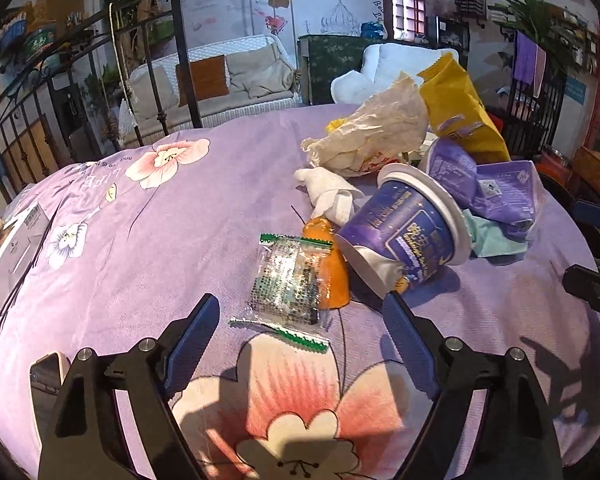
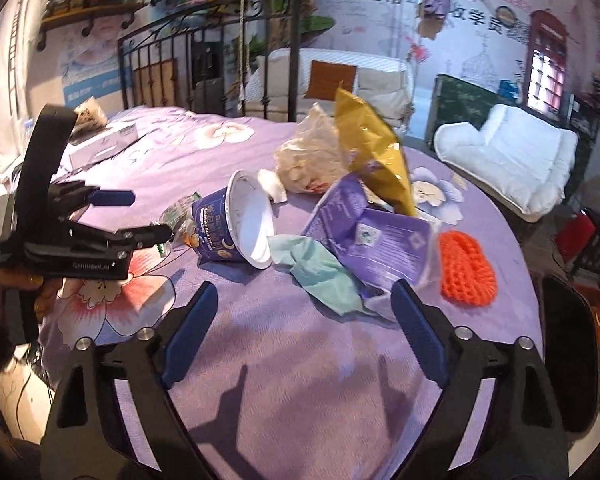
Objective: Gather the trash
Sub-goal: 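Grasp the clear snack wrapper with left tool while right tool grasps the teal cloth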
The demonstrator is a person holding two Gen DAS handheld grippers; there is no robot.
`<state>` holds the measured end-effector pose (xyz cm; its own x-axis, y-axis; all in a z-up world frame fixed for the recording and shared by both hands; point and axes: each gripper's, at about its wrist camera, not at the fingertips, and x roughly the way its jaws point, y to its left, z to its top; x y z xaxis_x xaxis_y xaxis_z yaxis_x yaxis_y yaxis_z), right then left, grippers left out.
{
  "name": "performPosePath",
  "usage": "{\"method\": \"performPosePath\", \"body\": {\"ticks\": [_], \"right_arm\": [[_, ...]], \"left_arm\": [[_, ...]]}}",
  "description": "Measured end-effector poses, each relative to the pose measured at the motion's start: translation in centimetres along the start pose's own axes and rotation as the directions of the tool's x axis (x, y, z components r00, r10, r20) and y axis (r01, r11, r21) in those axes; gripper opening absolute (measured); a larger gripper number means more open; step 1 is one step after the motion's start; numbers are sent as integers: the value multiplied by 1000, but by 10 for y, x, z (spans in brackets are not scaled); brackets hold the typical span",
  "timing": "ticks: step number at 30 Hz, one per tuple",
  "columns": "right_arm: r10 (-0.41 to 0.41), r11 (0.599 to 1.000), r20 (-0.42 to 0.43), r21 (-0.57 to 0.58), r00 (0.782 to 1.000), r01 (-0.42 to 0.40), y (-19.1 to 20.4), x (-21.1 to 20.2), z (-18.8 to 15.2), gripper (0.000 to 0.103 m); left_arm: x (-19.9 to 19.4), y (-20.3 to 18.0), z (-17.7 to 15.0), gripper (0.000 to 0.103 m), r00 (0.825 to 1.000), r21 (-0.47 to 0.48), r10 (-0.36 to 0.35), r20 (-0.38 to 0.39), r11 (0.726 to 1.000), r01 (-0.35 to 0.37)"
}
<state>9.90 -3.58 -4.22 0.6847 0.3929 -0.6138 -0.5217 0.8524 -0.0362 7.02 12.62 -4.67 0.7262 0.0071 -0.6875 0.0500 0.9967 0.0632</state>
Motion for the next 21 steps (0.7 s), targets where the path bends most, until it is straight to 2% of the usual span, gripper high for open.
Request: {"method": "performPosePath", "body": {"ticks": [2, 4, 7, 10, 14, 16, 17, 18, 21], "right_arm": [[13, 1000, -49, -12, 999, -13, 0, 16, 6, 80], [39, 999, -94, -7, 995, -39, -2, 29, 9, 71], [57, 998, -147, -30, 988, -62, 0, 51, 15, 64], [47, 997, -192, -43, 980, -56, 0, 70, 17, 56], [49, 998, -231, -15, 972, -53, -6, 85, 16, 44], [49, 999, -239, -2, 970, -51, -8, 90, 15, 27], [53, 999, -243, 5, 969, -53, -9, 91, 14, 22], [61, 998, -247, 14, 967, -59, -10, 93, 13, 16], [76, 997, -243, 36, 967, -70, -8, 96, 12, 9]], "left_arm": [[9, 8, 5, 82, 999, 1, -18, -34, 1000, 18], [16, 10, 8, 82, 998, 16, -31, -57, 999, 32], [27, 13, 11, 80, 995, 30, -41, -87, 999, 44], [37, 14, 13, 74, 990, 12, -73, -120, 997, 75], [39, 15, 13, 59, 987, -9, -92, -132, 996, 92], [37, 16, 11, 56, 986, -32, -110, -127, 994, 107], [37, 15, 10, 53, 986, -40, -111, -125, 994, 107], [36, 14, 10, 44, 986, -44, -113, -123, 993, 108], [33, 12, 9, 42, 988, -53, -103, -112, 994, 97]]}}
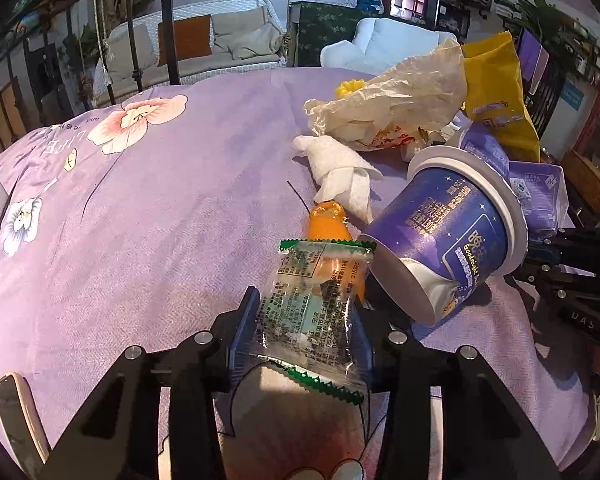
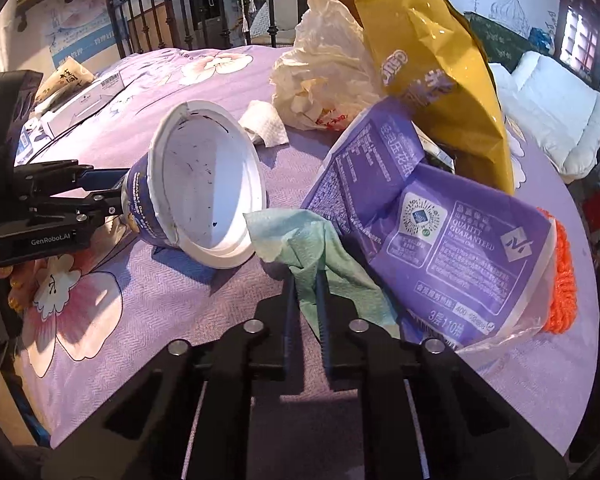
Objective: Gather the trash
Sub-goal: 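Grasp the clear snack wrapper with left tool while right tool grasps the teal cloth, then carry both items to the black bin and open both tools to drop them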
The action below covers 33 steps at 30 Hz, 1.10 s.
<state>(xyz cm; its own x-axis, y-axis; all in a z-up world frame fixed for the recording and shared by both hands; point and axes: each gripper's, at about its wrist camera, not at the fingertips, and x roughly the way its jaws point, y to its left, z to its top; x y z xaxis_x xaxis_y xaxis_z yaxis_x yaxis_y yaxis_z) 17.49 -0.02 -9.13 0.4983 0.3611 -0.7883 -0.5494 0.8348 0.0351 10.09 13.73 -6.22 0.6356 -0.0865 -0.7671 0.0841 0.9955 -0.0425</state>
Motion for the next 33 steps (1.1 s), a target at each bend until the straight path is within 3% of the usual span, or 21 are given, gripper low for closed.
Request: {"method": "performPosePath", "body": {"ticks": [11, 17, 26, 33], "right_arm": [[30, 999, 83, 43, 996, -34, 5, -36, -18, 6], [36, 996, 141, 76, 989, -48, 7, -64, -35, 6], [37, 988, 274, 132, 961, -76, -1, -123, -50, 6], [-65, 974, 378, 224, 923, -23, -43, -176, -65, 6]], "left_arm": [[-38, 4, -15, 40, 993, -82, 55, 102, 996, -47], [-70, -8, -30, 40, 986, -97, 44, 164, 995, -28], [-90, -53, -21, 40, 971, -23, -51, 233, 998, 58], [-81, -115, -2, 40, 955, 110, -172, 242, 983, 149]]}}
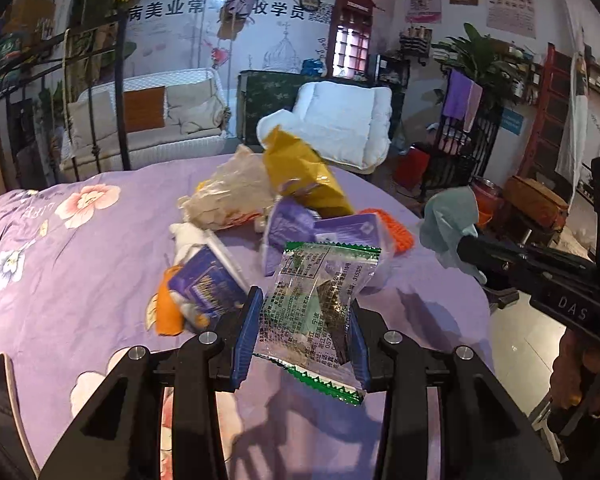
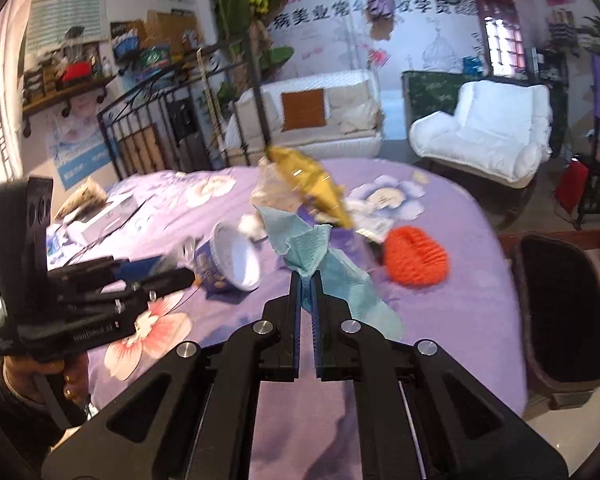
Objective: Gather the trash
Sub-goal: 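Carry both items to the black bin and open both tools to drop them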
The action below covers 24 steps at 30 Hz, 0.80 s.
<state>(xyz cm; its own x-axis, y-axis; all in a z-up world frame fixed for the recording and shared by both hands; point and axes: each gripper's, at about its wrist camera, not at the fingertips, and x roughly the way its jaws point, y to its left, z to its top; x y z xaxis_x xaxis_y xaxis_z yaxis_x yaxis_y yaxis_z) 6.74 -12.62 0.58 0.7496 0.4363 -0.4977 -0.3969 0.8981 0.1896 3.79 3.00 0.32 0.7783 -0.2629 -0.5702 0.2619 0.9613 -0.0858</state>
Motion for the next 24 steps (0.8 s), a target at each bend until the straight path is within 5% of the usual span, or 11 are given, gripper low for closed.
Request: {"method": "performPosePath", "body": {"ticks": [6, 14, 24], "right_arm": [[-176, 983, 53, 66, 983, 173, -61, -25, 6, 6], [-360, 916, -19, 181, 933, 357, -156, -22, -5, 6], [-358, 816, -244, 387, 901, 429, -271, 40, -39, 8]], "left_arm": [[28, -46, 12, 40, 993, 72, -117, -2, 991, 117], [60, -92, 23, 40, 972, 128, -231, -43, 963, 235], [85, -128, 30, 40, 951, 167, -293, -100, 937, 306]]}}
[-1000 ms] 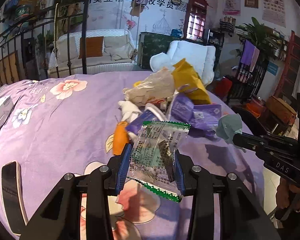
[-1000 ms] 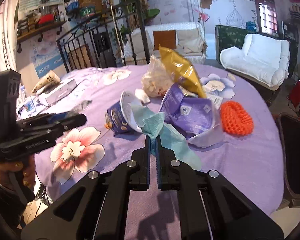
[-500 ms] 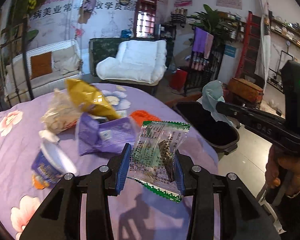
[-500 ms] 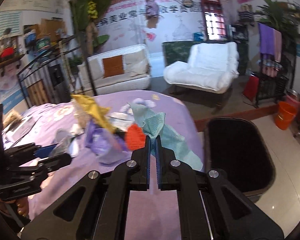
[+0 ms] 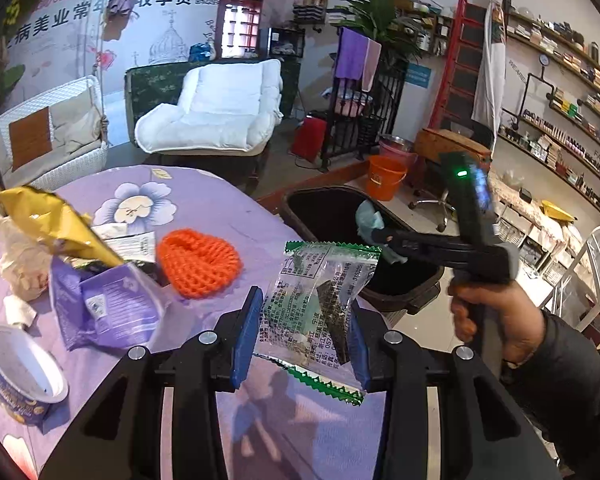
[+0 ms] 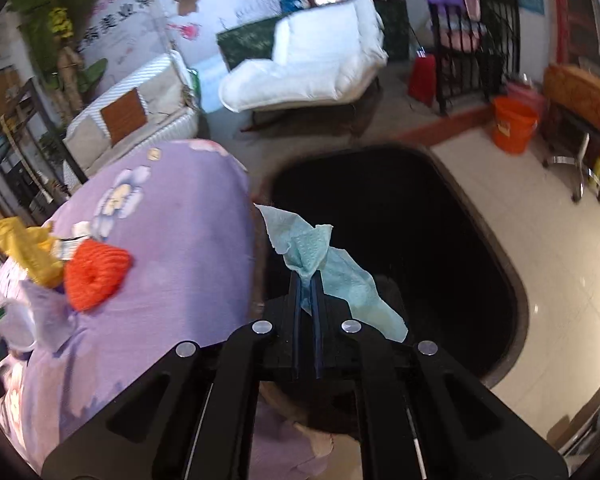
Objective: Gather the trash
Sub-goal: 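Carry both items to the black bin and open both tools to drop them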
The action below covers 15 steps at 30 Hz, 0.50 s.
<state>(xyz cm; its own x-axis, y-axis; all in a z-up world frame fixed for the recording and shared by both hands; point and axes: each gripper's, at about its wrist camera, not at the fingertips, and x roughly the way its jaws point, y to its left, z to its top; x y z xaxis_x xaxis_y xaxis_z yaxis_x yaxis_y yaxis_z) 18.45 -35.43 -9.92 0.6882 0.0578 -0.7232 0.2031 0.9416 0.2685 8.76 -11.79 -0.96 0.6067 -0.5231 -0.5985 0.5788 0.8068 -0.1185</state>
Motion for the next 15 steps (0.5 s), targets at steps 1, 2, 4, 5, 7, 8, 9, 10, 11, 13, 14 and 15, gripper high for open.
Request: {"method": "performPosePath", "body": {"ticks": [1, 2, 4, 5, 7, 8, 9, 10, 11, 13, 14, 15], "right_arm": [[-5, 1000, -12, 23, 1000, 6, -4, 6, 1, 12], [-4, 999, -17, 32, 1000, 4, -8, 11, 0, 17], [-30, 999, -8, 37, 1000, 31, -11, 15, -1, 67], [-44, 998, 13, 41, 999, 43, -11, 13, -3, 75], [-52, 998, 41, 45, 998, 50, -11, 8, -8, 76], [-51, 998, 42, 48, 998, 49, -13, 5, -10, 76], [-50, 997, 48, 54, 998, 47, -16, 2, -11, 76], [-50, 997, 55, 58, 997, 47, -19, -1, -13, 76], [-55, 997, 66, 61, 996, 51, -21, -7, -17, 76], [-69, 996, 86, 63, 994, 64, -23, -20, -22, 76], [-74, 995, 97, 66, 993, 68, -25, -26, -24, 76], [-80, 995, 107, 68, 991, 73, -26, -33, -27, 76]], "left_arm": [[2, -2, 2, 40, 1000, 3, -8, -2, 1000, 8], [5, -4, 3, 40, 1000, 5, -14, -5, 1000, 14], [11, -7, 5, 40, 1000, 9, -22, -17, 1000, 22], [15, -8, 5, 40, 999, 10, -26, -23, 1000, 26], [20, -10, 8, 40, 999, 7, -39, -36, 999, 39], [24, -11, 10, 40, 998, 7, -44, -41, 999, 44], [27, -13, 11, 40, 998, 8, -48, -46, 999, 48], [31, -14, 13, 40, 997, 10, -52, -50, 999, 52], [35, -16, 15, 40, 997, 12, -56, -54, 998, 57], [42, -19, 19, 40, 996, 14, -68, -62, 998, 69], [47, -22, 23, 40, 995, 16, -75, -67, 997, 76], [51, -25, 25, 40, 994, 17, -84, -72, 996, 85]]}}
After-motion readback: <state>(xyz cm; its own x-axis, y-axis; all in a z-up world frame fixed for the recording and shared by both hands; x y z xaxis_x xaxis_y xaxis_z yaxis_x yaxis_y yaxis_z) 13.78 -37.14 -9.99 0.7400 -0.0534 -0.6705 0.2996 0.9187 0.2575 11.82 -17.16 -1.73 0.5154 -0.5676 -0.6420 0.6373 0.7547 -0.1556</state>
